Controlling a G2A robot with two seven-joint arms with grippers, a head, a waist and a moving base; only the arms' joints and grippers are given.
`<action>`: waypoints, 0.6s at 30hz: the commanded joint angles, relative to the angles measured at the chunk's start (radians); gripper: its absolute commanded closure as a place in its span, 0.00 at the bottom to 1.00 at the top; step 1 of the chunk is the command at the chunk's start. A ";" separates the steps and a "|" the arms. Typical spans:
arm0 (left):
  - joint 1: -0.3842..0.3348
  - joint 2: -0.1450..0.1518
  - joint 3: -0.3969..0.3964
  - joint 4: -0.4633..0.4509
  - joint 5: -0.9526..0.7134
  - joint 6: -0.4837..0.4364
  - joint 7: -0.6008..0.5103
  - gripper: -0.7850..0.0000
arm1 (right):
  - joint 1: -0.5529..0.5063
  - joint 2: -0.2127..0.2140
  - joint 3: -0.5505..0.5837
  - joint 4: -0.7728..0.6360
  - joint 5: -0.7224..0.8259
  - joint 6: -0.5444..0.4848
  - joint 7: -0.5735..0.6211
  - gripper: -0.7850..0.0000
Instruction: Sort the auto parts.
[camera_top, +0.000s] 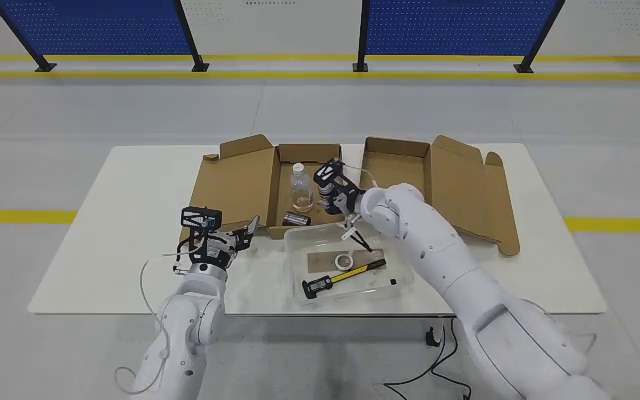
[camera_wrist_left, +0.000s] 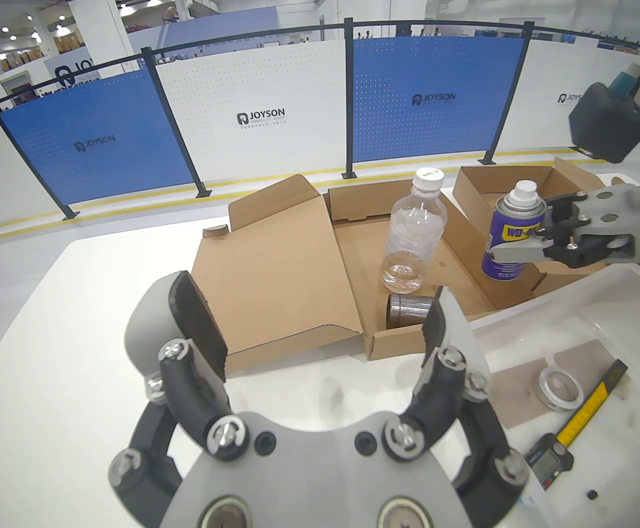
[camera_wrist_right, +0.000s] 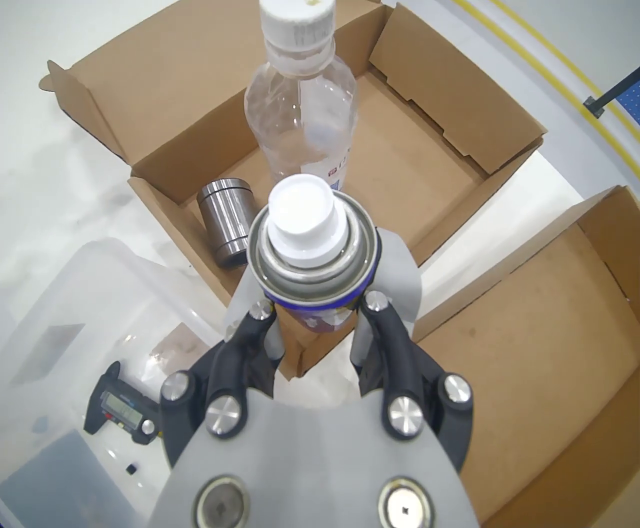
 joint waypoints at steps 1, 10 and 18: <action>0.000 0.000 0.000 0.000 0.000 0.000 0.000 0.00 | 0.009 -0.014 -0.010 0.030 0.005 0.005 -0.006 1.00; 0.000 0.000 0.000 0.000 0.000 0.000 0.000 0.00 | 0.039 -0.066 -0.043 0.141 0.015 -0.017 -0.049 1.00; 0.000 0.000 0.000 0.000 0.000 0.000 0.000 0.00 | 0.050 -0.105 -0.055 0.230 0.029 -0.029 -0.102 1.00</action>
